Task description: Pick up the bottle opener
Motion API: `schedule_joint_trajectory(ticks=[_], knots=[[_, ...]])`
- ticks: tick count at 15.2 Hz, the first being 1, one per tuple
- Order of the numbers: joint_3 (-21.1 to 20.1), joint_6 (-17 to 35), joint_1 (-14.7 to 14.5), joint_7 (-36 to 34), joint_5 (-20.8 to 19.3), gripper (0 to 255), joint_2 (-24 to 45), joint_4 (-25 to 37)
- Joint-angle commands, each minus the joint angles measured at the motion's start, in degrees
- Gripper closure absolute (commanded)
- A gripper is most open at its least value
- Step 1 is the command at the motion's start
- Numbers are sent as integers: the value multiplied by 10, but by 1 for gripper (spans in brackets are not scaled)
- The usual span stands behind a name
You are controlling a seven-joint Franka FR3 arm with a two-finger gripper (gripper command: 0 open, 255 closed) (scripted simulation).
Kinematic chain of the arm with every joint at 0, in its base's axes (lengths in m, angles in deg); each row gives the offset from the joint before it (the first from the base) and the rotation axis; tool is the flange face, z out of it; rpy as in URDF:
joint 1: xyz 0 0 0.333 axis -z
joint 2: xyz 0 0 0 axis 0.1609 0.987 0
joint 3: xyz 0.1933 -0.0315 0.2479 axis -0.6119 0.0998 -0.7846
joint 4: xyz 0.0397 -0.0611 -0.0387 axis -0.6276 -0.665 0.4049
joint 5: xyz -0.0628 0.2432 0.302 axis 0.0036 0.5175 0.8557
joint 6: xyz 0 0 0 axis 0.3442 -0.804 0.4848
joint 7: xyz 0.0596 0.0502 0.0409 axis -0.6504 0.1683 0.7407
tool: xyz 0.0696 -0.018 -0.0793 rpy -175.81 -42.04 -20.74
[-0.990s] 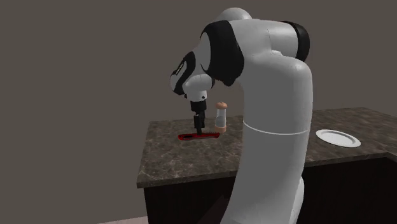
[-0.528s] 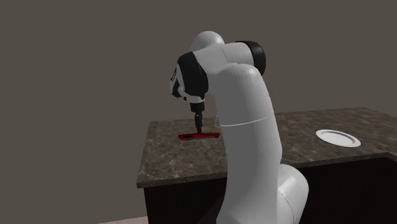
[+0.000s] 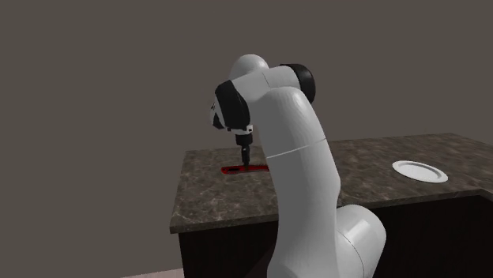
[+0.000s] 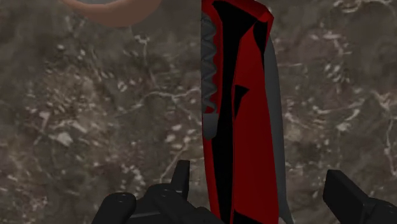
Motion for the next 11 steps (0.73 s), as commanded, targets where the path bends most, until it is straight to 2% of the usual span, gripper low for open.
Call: schedule_joint_trajectory(ticks=[1,3,4,11], knots=[[-3,15,1,1,5,0,9,-7],[-3,15,1,1,4,0,9,-7],[-3,15,1,1,4,255,9,-6],[-3,15,1,2,4,255,8,-7]])
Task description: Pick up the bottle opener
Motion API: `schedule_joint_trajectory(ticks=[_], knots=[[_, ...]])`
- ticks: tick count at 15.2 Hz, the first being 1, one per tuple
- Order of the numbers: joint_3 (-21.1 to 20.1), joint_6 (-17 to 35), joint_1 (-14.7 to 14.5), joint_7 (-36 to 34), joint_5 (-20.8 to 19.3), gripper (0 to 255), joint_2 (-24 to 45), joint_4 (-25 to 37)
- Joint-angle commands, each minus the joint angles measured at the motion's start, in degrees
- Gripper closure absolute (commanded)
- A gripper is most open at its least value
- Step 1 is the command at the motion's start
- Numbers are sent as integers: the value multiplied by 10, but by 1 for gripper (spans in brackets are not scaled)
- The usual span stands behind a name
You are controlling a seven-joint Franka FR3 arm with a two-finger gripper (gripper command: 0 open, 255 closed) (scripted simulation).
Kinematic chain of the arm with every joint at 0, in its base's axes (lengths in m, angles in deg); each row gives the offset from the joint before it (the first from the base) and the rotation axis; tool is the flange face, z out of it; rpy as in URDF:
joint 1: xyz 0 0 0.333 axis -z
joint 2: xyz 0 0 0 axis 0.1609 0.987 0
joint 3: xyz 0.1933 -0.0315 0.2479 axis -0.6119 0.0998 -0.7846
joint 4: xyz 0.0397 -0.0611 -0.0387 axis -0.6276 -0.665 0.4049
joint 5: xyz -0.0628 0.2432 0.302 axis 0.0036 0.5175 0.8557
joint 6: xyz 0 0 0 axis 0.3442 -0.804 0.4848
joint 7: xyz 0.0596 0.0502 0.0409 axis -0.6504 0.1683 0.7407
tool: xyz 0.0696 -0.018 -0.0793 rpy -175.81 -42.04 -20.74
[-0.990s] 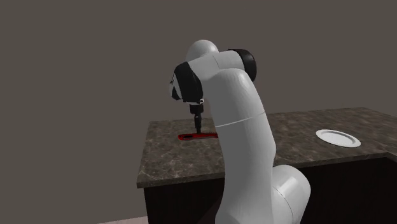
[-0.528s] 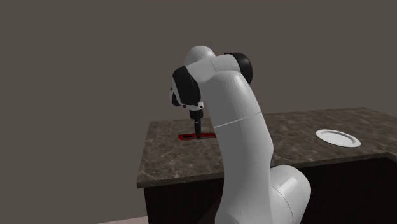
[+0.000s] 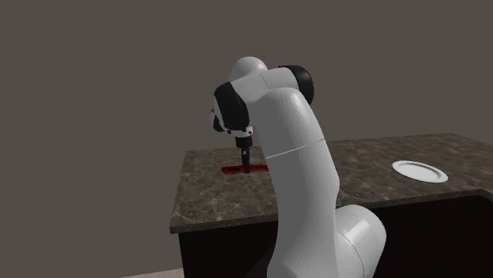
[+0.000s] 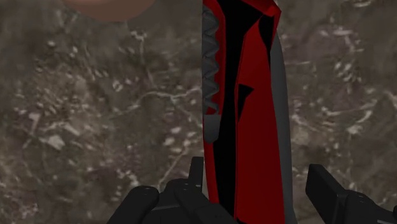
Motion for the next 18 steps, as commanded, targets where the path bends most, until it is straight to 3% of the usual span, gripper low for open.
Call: schedule_joint_trajectory(ticks=[1,18], knots=[[0,0,0,0,0,255,1,0],[14,-94,-6,-8,-23,255,-45,53]])
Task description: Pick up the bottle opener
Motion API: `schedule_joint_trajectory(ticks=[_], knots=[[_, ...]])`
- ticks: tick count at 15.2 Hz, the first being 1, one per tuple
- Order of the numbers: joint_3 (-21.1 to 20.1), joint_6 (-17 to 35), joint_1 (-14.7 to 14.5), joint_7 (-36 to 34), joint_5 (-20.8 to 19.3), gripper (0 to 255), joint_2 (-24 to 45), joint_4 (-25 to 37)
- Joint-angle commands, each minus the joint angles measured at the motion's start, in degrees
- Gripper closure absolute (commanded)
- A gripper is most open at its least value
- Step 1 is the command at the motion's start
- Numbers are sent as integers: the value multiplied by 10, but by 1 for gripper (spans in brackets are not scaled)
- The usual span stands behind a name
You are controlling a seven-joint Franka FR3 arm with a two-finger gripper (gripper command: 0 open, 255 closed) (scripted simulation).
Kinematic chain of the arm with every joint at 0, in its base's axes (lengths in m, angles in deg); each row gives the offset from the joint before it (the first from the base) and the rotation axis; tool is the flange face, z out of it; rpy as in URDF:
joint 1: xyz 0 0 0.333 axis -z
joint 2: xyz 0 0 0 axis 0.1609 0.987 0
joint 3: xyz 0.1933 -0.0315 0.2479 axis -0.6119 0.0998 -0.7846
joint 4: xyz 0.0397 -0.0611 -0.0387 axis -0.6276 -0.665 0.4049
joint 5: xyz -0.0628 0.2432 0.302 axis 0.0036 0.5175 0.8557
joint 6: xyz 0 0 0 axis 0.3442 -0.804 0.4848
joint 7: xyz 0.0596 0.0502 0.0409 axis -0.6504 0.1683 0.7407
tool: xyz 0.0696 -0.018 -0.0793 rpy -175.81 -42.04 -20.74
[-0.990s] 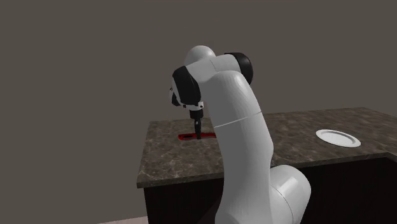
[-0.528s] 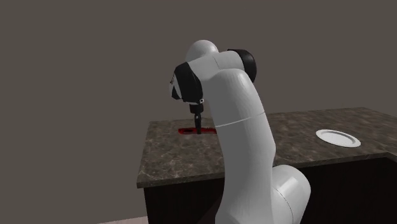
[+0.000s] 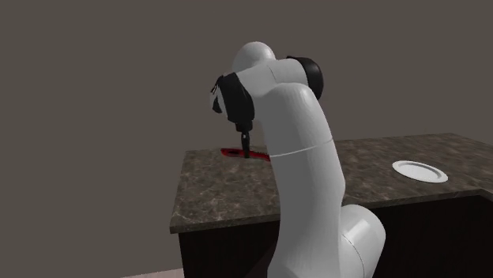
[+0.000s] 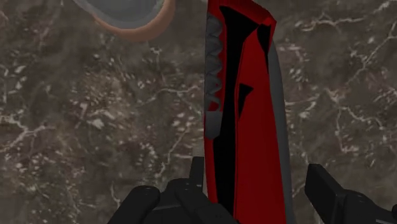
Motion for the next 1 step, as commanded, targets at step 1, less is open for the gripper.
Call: schedule_joint_trajectory(ticks=[1], knots=[[0,-4,1,0,0,255,1,5]])
